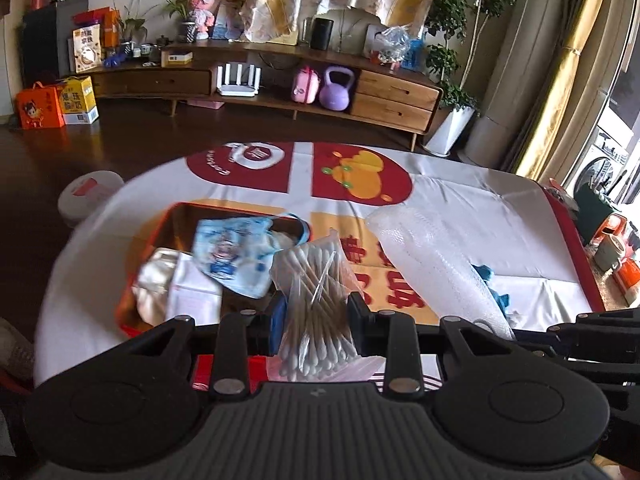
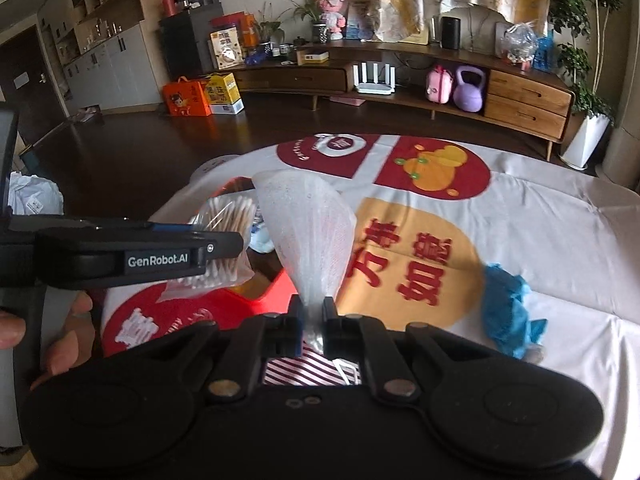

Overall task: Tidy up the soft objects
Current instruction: 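Carry the cotton swab bag and clear plastic bag over the red tin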

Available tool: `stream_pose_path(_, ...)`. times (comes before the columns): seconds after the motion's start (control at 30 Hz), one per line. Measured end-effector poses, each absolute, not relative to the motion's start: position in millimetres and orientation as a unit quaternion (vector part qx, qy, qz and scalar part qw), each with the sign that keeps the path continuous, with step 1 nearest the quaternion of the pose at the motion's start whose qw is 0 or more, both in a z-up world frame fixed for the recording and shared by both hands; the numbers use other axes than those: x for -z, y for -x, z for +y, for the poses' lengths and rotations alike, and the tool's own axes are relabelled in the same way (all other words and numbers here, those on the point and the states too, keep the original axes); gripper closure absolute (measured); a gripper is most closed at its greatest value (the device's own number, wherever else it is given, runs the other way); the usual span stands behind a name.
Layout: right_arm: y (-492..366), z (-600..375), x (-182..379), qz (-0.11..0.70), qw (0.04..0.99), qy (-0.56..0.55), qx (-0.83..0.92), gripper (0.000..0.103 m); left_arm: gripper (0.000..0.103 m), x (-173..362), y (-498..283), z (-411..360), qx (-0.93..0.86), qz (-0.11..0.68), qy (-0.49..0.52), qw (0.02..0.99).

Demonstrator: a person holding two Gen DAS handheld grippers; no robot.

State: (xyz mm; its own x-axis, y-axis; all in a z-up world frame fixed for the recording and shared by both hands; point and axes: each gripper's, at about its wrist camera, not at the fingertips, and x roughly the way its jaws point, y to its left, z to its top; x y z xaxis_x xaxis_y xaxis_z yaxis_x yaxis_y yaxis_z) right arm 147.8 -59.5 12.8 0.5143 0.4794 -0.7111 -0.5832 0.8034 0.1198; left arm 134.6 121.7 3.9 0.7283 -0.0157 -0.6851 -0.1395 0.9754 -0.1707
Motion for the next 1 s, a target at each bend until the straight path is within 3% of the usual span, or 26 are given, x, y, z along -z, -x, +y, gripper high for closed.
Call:
stream_pose_path(0.6,-151.7,20.1,-13.9,0.388,0.858,0.069,-0.329,0.095,0.071,-8.4,-128.6,213.5,-0.092,0.359,0.106,0.923)
stream_pose_path(1.0,-185.2,62.1,18.6,0.424,0.849,0.055,-0.312,0.094,0.071,24.3,-161.3,250.6,-0.106,0.386,0.113,0.91)
